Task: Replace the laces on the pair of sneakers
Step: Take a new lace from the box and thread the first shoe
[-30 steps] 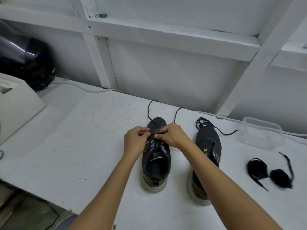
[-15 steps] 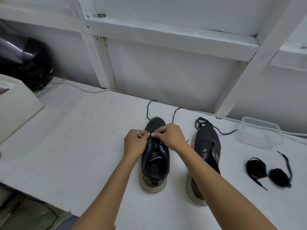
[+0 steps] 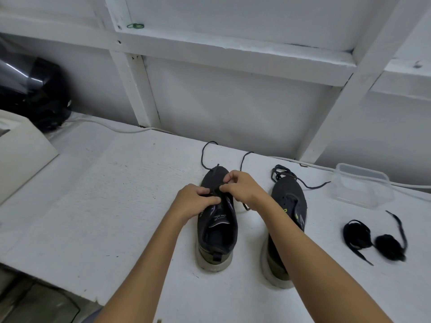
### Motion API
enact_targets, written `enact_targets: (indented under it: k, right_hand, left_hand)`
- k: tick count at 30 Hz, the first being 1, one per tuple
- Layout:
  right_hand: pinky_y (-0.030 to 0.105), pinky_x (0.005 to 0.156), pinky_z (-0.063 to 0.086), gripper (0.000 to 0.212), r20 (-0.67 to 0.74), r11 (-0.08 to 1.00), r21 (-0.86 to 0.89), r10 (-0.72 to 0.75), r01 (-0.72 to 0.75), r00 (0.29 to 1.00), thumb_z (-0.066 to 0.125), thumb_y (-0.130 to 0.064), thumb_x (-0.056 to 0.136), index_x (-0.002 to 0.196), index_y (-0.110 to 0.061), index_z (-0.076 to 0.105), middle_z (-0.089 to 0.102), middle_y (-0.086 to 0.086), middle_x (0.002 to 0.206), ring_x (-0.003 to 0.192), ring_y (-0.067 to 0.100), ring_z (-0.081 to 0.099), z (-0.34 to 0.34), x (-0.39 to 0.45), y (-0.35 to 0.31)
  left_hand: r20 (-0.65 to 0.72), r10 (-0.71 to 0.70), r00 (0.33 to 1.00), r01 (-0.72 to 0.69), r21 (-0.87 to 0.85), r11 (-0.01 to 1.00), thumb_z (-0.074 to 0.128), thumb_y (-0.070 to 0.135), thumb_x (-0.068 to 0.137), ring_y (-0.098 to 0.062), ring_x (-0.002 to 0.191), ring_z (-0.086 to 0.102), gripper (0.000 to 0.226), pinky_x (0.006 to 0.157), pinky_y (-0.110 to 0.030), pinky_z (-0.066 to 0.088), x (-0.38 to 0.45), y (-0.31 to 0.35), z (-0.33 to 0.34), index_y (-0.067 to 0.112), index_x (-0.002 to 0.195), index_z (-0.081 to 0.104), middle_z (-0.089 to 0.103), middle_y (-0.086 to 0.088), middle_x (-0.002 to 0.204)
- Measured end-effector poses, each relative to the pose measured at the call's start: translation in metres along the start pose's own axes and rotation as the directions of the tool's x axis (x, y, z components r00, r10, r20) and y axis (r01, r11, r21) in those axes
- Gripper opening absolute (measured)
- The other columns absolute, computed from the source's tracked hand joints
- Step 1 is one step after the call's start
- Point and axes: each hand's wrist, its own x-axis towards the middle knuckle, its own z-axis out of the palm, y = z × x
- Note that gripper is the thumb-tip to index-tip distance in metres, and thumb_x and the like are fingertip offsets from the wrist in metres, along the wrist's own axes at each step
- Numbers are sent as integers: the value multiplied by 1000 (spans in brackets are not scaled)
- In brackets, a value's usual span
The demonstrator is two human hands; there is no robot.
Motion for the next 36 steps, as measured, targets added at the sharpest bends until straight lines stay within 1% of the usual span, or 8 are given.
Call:
enact_targets:
  k: [4, 8, 12, 17, 22, 29, 32, 36]
  right_hand:
    - [14, 48, 37, 17, 17, 1000, -20, -9, 10, 1000, 66, -3, 87, 80, -18, 67, 53, -5, 64, 56, 8, 45, -2, -2, -1]
    - [14, 66, 45, 22, 16, 981, -176, -85, 87, 996, 63, -9, 87, 81, -27, 76, 68, -10, 75, 72, 3, 61, 1, -1, -2]
    - [6, 60, 41, 22, 26, 955, -272, -111, 114, 993, 61, -11, 89, 93, -22, 80, 70, -11, 84, 78, 1, 62, 3, -4, -4]
    - [5, 62, 41, 24, 36, 931, -346, -114, 119, 993, 61, -10, 90, 99, -19, 81, 69, -8, 89, 82, 2, 60, 5, -5, -8]
    - [10, 72, 47, 23, 37, 908, -391, -148, 151, 988, 65, -8, 87, 100, -18, 82, 77, -5, 102, 84, 3, 63, 7, -5, -7]
    - [21, 87, 52, 21, 19, 898, -415, -154, 148, 988, 69, -8, 87, 103, -17, 80, 75, -1, 107, 98, 12, 66, 13, -3, -4]
    - [21, 87, 52, 20, 14, 905, -399, -157, 149, 988, 69, -9, 88, 104, -16, 80, 75, -1, 107, 93, 9, 64, 11, -5, -3]
    - [24, 92, 53, 20, 13, 903, -400, -168, 159, 986, 69, -11, 90, 106, -16, 80, 76, 0, 107, 93, 9, 63, 11, -6, -2]
  left_hand:
    - [-89, 15, 996, -13, 22, 1000, 67, 23, 87, -7, 102, 61, 36, 82, -18, 43, -1, 7, -1, 21, 122, 72, 67, 4, 124]
    - [-102, 22, 995, -18, 43, 999, 61, 18, 89, -15, 105, 62, 28, 90, -27, 50, -4, 6, -2, 27, 113, 73, 67, 3, 109]
    - [-101, 2, 995, 2, 38, 999, 61, 19, 90, -12, 91, 62, 24, 71, -20, 46, -1, 4, -2, 22, 106, 78, 72, 6, 102]
    - [-30, -67, 997, 66, -37, 997, 57, 14, 93, -15, 91, 64, 27, 86, -32, 56, 5, 2, -3, 13, 112, 76, 73, -4, 111]
    - [6, -157, 988, 155, -194, 969, 54, 8, 96, -14, 77, 61, 25, 62, -23, 49, 4, 6, -4, 13, 110, 74, 70, -5, 93]
    - [-87, -233, 969, 206, -248, 947, 57, 1, 88, -24, 79, 64, 18, 76, -36, 57, 4, 8, 3, 7, 88, 74, 72, -15, 92]
    - [-118, -211, 970, 182, -217, 959, 58, 3, 88, -28, 91, 68, 17, 90, -45, 58, 3, 6, 4, 7, 89, 74, 73, -15, 97]
    - [-69, -145, 987, 135, -137, 981, 54, 8, 92, -23, 101, 66, 24, 93, -39, 57, 3, 7, 1, 15, 103, 75, 71, -6, 106]
